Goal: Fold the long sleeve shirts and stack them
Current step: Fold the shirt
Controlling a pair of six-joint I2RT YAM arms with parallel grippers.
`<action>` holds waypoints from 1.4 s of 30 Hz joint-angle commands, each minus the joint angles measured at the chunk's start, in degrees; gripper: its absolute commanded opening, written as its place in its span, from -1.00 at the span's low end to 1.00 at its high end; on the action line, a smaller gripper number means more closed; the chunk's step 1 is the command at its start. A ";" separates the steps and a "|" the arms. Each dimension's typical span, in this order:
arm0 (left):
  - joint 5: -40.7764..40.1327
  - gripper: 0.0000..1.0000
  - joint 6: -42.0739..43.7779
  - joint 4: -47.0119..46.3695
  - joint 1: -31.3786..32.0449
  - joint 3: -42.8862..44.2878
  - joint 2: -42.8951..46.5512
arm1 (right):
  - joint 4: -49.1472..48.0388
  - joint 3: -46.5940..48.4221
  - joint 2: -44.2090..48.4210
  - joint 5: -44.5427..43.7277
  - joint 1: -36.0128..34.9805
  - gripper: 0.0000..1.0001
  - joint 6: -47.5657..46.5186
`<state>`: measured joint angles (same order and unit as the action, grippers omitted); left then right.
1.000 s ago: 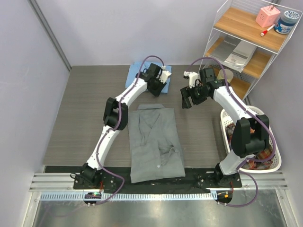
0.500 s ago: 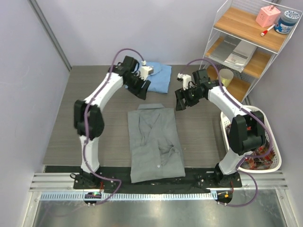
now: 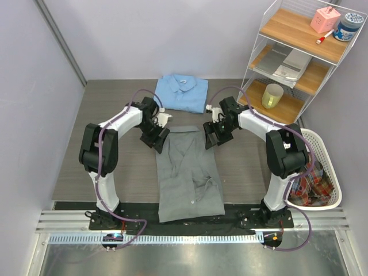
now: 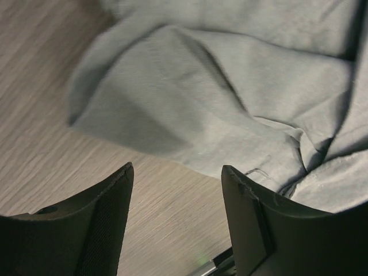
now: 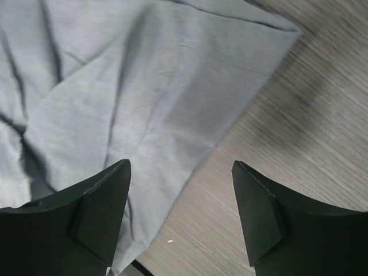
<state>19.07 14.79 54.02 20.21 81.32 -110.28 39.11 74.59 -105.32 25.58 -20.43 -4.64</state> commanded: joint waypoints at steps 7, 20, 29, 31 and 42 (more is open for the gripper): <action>16.86 0.12 -5.64 -6.64 -8.60 2.00 -4.59 | -8.16 0.21 -6.11 0.24 1.26 0.52 4.47; 18.90 -0.99 -10.39 -8.93 -12.99 16.67 -14.26 | -13.10 9.87 -16.40 4.21 4.95 -0.98 8.86; 18.55 -0.25 -8.55 -6.12 -14.75 19.77 -10.52 | -7.76 17.09 -13.35 5.00 6.54 -0.02 6.85; 20.82 -0.11 -4.62 -5.25 -15.81 15.11 -6.46 | -5.29 15.86 -8.17 7.02 6.89 0.11 4.91; 33.14 0.22 15.36 1.38 -7.65 0.69 7.18 | 13.33 0.38 7.94 21.43 6.63 0.53 -15.90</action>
<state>46.39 22.46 56.64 7.73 85.84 -104.88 40.71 77.38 -97.76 40.64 -13.30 -7.31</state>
